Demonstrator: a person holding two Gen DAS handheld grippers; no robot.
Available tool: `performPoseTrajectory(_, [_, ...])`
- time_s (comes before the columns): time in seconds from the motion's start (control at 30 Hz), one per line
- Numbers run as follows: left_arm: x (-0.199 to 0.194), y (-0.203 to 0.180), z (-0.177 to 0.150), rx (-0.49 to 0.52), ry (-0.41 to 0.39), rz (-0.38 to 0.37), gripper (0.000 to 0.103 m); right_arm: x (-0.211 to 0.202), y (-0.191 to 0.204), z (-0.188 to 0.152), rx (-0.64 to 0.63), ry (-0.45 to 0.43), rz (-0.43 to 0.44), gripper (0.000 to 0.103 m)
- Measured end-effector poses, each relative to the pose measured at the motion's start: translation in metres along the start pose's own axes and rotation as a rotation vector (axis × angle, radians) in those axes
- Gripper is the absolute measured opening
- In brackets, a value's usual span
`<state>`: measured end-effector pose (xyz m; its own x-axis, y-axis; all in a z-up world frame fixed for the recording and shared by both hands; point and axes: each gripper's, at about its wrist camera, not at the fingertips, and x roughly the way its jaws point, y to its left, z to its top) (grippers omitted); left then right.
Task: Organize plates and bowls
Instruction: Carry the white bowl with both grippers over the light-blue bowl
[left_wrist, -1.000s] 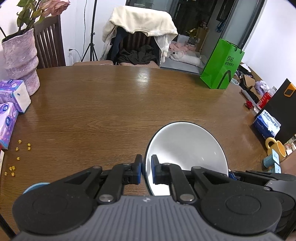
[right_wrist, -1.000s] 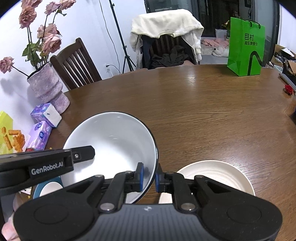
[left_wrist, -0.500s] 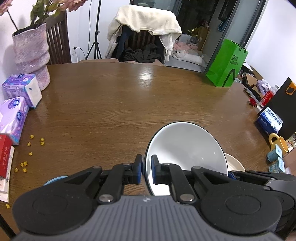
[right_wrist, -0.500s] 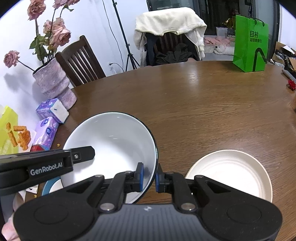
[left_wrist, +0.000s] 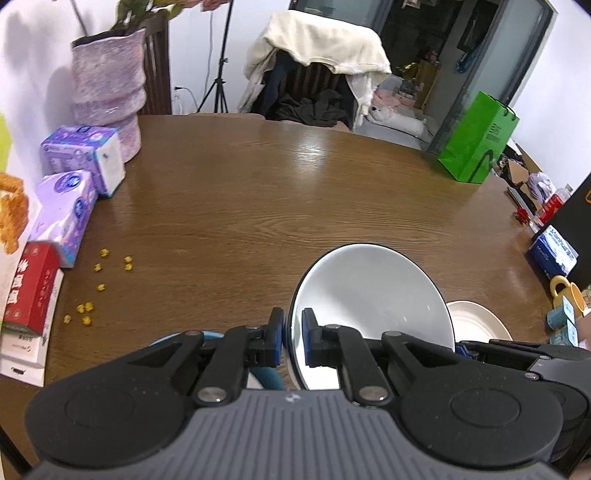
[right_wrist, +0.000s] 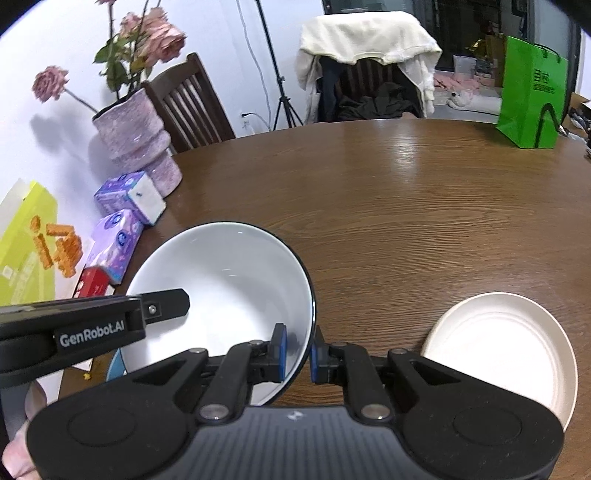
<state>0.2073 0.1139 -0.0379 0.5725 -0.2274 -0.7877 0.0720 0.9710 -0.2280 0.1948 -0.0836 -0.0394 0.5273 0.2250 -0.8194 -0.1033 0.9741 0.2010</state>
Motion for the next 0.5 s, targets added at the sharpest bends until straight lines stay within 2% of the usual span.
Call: performPoseTrajectory(0.5, [-0.013,0.045,-0.018,-0.106,0.002,0.071,0.011,0.017,0.043,-0.005,-0.097,0.055,0.057,0.012])
